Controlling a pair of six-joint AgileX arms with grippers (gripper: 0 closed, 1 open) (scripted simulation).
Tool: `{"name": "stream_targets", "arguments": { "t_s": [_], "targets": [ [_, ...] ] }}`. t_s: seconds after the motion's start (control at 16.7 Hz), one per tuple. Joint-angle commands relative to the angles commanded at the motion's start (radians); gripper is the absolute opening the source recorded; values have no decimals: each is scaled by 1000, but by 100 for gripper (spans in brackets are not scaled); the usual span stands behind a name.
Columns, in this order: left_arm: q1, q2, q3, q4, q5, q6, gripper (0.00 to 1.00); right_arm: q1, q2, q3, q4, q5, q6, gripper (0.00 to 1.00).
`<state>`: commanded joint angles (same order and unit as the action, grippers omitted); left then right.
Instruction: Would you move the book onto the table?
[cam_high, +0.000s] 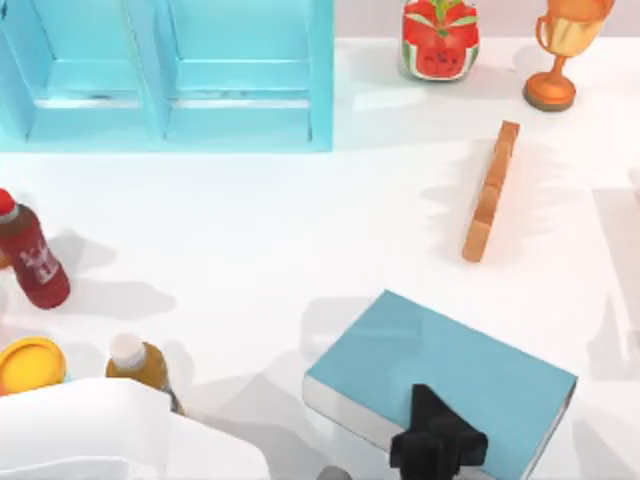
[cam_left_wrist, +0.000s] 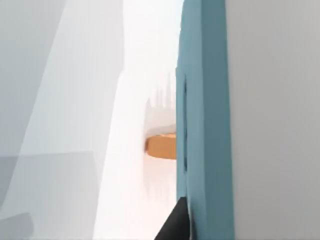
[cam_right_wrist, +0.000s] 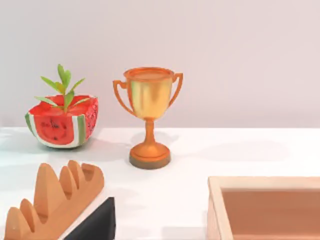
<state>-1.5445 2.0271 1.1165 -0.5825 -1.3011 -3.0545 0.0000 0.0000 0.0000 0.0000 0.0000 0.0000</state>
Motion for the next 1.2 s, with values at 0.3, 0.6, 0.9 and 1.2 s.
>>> {"name": "stream_targets", "arguments": {
  "t_s": [0.3, 0.6, 0.9, 1.2],
  "targets": [
    [0, 0, 0, 0, 0, 0, 23, 0, 0, 0, 0, 0, 0, 100],
    [0, 0, 0, 0, 0, 0, 60, 0, 0, 0, 0, 0, 0, 100],
    [0, 0, 0, 0, 0, 0, 98, 0, 0, 0, 0, 0, 0, 100],
    [0, 0, 0, 0, 0, 0, 100, 0, 0, 0, 0, 0, 0, 100]
  ]
}}
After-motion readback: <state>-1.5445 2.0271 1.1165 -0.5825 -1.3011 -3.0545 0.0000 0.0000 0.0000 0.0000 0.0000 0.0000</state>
